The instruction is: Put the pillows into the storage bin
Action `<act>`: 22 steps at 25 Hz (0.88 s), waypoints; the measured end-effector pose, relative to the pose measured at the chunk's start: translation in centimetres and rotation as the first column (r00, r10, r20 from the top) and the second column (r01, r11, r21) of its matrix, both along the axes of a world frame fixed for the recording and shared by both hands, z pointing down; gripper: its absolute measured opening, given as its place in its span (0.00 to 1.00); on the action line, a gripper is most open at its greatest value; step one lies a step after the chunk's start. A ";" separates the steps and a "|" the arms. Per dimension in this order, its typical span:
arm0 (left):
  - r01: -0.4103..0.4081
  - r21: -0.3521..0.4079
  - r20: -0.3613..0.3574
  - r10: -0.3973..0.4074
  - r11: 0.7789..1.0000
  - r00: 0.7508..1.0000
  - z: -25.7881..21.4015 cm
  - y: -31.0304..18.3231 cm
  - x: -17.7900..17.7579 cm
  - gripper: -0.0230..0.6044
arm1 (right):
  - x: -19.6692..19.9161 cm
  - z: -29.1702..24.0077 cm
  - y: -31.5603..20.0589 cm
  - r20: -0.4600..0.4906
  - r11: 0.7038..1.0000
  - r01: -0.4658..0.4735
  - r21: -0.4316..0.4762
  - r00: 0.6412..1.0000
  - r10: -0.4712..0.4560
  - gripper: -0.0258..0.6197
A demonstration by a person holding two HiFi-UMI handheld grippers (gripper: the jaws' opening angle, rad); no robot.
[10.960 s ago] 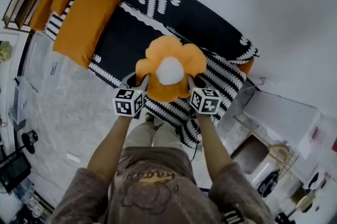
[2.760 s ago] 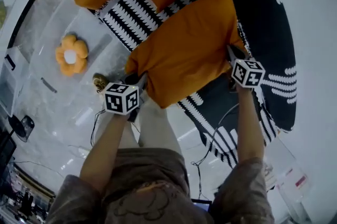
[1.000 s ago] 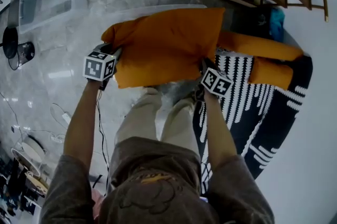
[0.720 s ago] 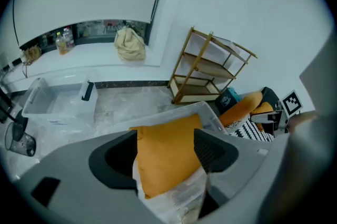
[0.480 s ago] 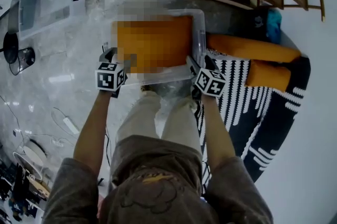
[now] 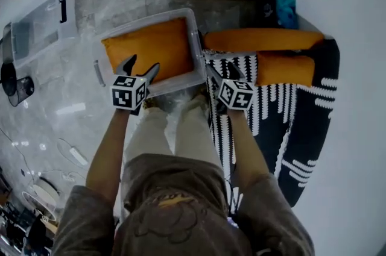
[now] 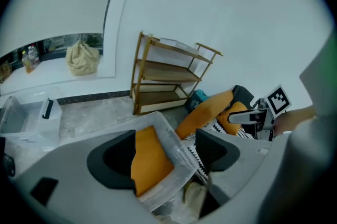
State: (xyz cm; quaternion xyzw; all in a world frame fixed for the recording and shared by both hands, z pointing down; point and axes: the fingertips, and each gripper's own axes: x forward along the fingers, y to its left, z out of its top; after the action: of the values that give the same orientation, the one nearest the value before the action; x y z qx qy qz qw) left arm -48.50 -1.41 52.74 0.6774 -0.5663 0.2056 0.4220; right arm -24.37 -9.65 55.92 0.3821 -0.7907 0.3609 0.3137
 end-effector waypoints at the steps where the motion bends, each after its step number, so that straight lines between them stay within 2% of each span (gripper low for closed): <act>1: -0.014 0.008 -0.007 0.014 1.000 1.000 -0.6 -1.0 2.3 0.57 | 2.3 -0.5 -0.4 -0.004 1.000 -0.007 0.004 1.000 0.007 0.63; 6: -0.108 0.042 -0.059 0.110 0.993 0.992 -3.0 -5.9 14.4 0.57 | 14.8 -3.3 -3.0 -0.048 0.998 -0.059 0.027 0.997 0.060 0.62; 12: -0.232 0.058 -0.110 0.237 0.971 0.965 -4.7 -10.5 27.9 0.57 | 28.7 -5.5 -6.2 -0.113 0.993 -0.108 0.052 0.987 0.113 0.62; 17: -0.318 0.048 -0.143 0.322 0.947 0.936 -4.2 -13.6 38.3 0.57 | 38.5 -6.0 -8.6 -0.152 0.989 -0.130 0.069 0.979 0.139 0.62; 22: -0.372 0.002 -0.191 0.365 0.928 0.911 -1.6 -15.5 47.2 0.57 | 46.7 -4.6 -11.2 -0.194 0.989 -0.126 0.076 0.971 0.138 0.65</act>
State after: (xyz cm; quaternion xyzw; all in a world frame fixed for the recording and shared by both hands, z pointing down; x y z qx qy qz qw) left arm -1.26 -16.87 51.14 0.7811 -0.3824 0.2262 0.4388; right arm 22.32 -20.89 51.29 0.4778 -0.7394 0.3157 0.3541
